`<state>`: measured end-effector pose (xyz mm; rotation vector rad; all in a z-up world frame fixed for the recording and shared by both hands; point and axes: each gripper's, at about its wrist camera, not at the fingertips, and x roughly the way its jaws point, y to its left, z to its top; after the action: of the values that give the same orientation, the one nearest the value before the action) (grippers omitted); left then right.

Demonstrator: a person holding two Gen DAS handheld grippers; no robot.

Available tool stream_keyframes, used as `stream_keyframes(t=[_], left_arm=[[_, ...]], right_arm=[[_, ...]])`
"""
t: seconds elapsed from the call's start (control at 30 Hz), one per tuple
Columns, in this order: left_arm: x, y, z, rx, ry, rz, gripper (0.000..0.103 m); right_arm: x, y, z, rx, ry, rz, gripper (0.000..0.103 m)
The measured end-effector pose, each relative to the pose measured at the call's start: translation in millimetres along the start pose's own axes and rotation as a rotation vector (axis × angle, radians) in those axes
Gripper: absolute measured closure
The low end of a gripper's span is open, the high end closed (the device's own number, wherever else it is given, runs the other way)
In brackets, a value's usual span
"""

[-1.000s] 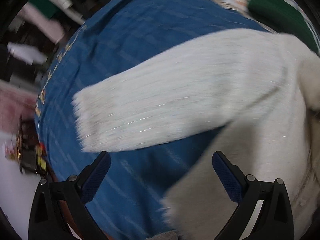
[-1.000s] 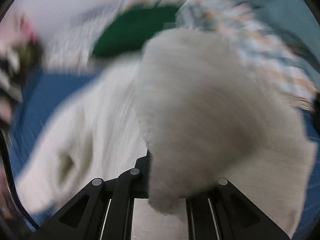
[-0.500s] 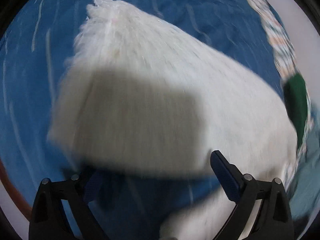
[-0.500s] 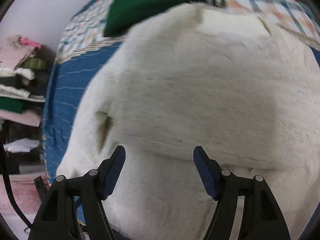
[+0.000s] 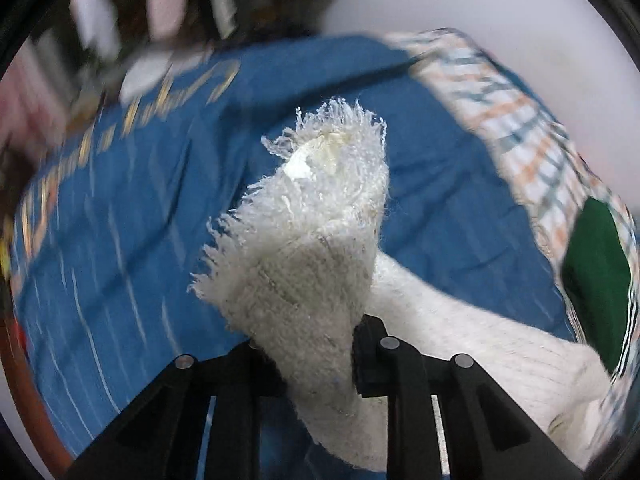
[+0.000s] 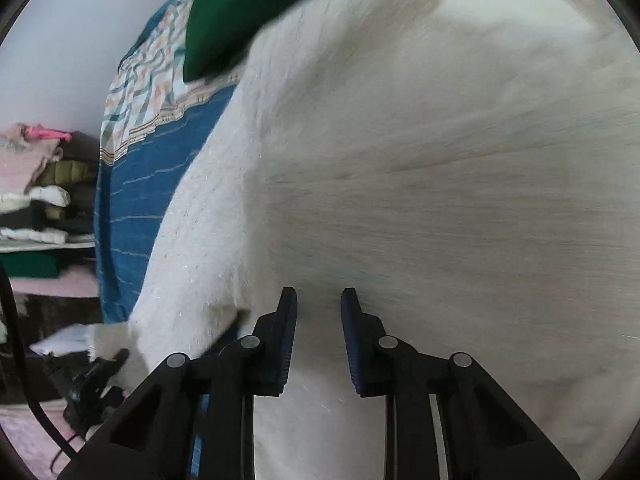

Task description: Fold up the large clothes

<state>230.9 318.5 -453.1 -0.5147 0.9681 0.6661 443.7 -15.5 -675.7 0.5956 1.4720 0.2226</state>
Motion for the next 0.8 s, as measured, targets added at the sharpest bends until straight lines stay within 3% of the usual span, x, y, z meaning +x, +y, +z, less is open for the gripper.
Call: stream_keyframes(t=[0.07, 0.17, 0.2, 0.23, 0.3, 0.43, 0.53, 0.63, 0.8], left_arm=[[-16, -20, 11, 0.097, -0.052, 0.007, 0.087], [-41, -40, 7, 0.236, -0.126, 0.047, 0.087], [-52, -51, 3, 0.279, -0.153, 0.054, 0.087], [-55, -57, 1, 0.306, -0.169, 0.060, 0.087], [-72, -73, -11, 0.368, -0.197, 0.069, 0.087], [-97, -115, -51, 0.481, -0.231, 0.077, 0.088], [-113, -145, -83, 0.543, -0.233, 0.063, 0.089], [-128, -183, -122, 0.598, -0.221, 0.040, 0.089], [-152, -254, -199, 0.658, -0.126, -0.045, 0.089]], right_arm=[[33, 3, 8, 0.014, 0.054, -0.039, 0.079], [31, 20, 12, -0.036, 0.072, -0.130, 0.078], [27, 25, 11, -0.064, 0.075, -0.173, 0.068], [16, 31, 7, -0.105, 0.060, -0.264, 0.039], [-5, 36, -1, -0.166, 0.009, -0.407, 0.015], [-40, 29, -10, -0.232, -0.080, -0.574, 0.015], [-57, 3, -8, -0.204, -0.083, -0.571, 0.015], [-76, -34, -4, -0.149, -0.070, -0.515, 0.015], [-124, -112, 4, -0.060, -0.059, -0.425, 0.015]])
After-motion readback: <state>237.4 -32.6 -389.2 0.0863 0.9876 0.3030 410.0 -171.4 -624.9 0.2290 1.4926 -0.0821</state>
